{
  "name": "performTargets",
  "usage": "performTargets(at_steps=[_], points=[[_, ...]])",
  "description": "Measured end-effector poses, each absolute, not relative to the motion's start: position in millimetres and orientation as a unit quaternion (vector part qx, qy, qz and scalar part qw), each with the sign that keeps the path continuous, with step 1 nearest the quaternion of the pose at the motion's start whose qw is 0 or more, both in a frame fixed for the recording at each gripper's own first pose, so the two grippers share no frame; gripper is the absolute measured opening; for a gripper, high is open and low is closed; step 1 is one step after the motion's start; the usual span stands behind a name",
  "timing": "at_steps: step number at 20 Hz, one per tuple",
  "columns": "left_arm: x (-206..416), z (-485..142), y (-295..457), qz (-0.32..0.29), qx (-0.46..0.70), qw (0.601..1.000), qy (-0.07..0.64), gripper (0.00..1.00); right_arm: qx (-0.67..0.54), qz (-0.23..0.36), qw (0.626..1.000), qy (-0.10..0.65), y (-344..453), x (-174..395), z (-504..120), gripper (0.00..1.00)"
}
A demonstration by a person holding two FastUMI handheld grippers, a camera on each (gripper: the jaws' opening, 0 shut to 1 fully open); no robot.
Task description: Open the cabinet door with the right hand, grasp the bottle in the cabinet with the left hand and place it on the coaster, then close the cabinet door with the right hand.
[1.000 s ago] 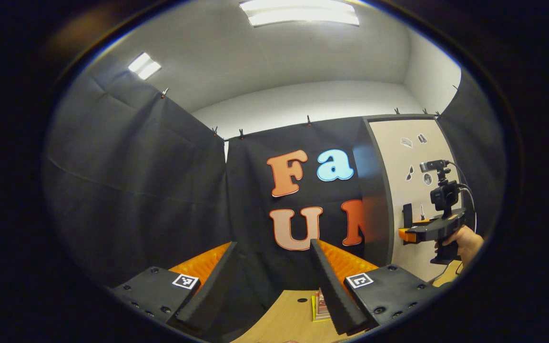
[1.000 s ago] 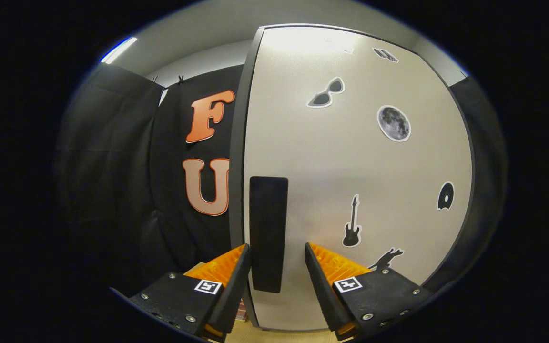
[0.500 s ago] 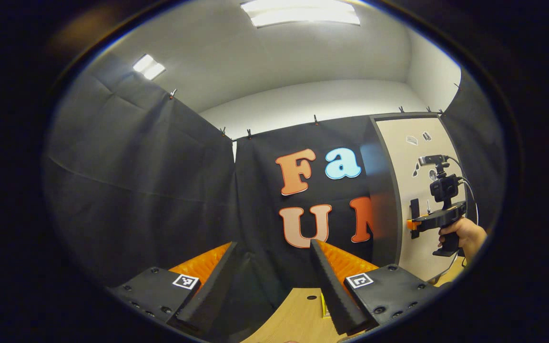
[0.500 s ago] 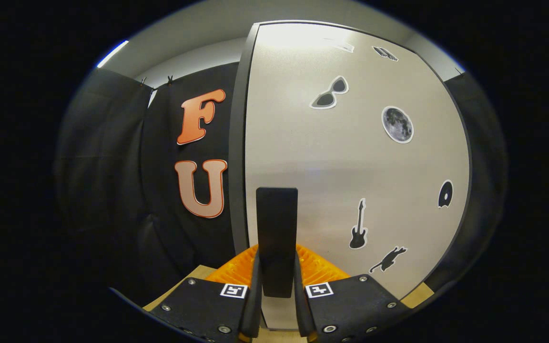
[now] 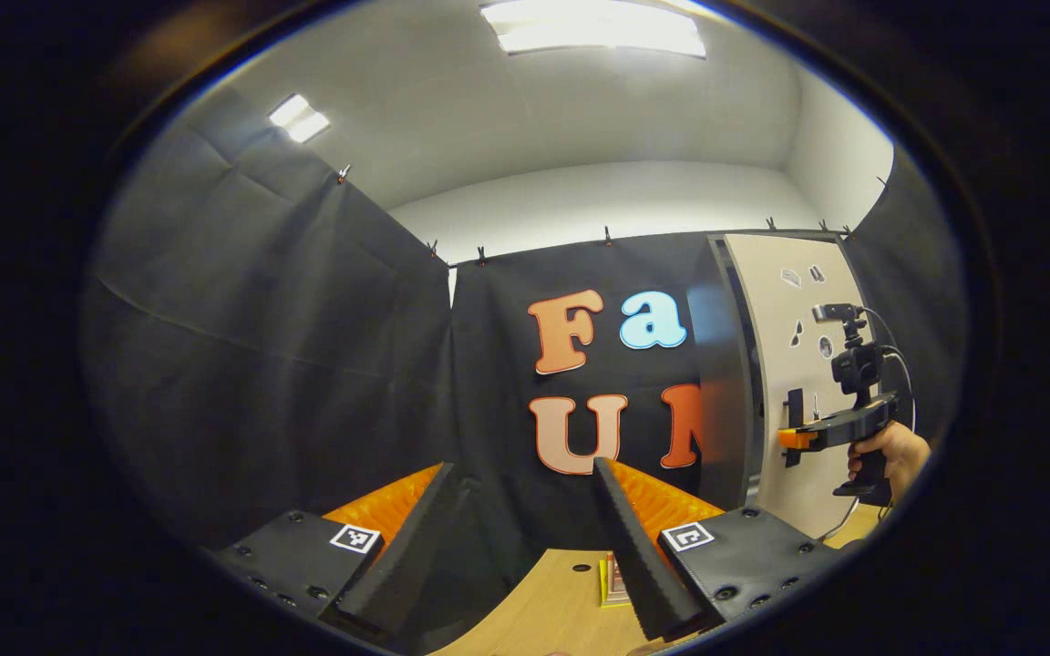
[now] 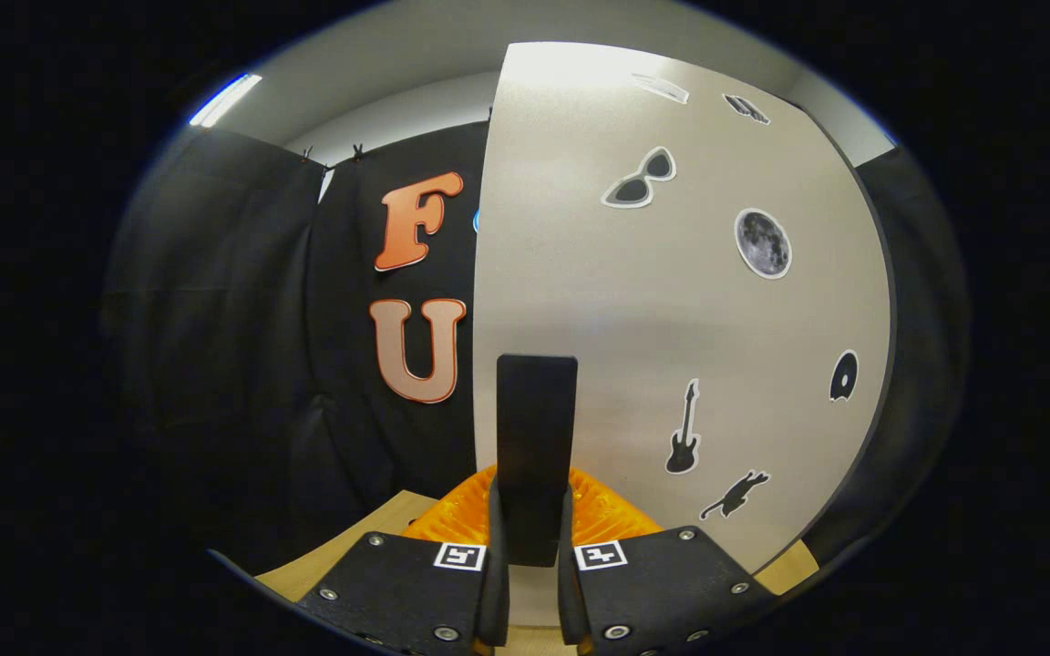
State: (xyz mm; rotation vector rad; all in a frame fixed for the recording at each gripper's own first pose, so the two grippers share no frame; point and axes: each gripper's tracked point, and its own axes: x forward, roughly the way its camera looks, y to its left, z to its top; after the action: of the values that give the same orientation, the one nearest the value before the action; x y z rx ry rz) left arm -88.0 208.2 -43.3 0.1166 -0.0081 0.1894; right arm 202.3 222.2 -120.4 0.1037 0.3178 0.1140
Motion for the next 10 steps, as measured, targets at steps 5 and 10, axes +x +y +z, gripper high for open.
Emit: performTargets(at_steps=[5, 10], points=[[-83, -48, 185, 0.052, 0.032, 0.998, 0.005, 0.96, 0.059, 0.106, 0.982, 0.146, 200, 122, -105, 0.21], [-86, -55, 133, 0.007, 0.024, 1.0, 0.013, 0.99, 0.064, 0.125, 0.982, 0.125, 179, 75, -96, 0.22]])
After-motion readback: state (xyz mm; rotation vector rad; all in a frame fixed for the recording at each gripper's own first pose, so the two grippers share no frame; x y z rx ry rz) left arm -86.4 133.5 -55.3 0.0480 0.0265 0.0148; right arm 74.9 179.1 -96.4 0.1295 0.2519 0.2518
